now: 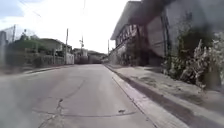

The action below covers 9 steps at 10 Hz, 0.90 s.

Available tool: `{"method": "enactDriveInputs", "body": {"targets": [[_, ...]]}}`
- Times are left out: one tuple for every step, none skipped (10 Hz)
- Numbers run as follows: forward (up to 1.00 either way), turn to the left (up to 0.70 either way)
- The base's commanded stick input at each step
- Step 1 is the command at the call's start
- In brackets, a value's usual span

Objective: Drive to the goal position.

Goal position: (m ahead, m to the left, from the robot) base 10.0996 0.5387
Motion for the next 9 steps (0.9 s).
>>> {"method": "enactDriveInputs", "body": {"targets": [[1.0,0.0],[1.0,0.0],[1.0,0.0],[1.0,0.0],[1.0,0.0],[1.0,0.0],[1.0,0.0],[1.0,0.0],[1.0,0.0]]}}
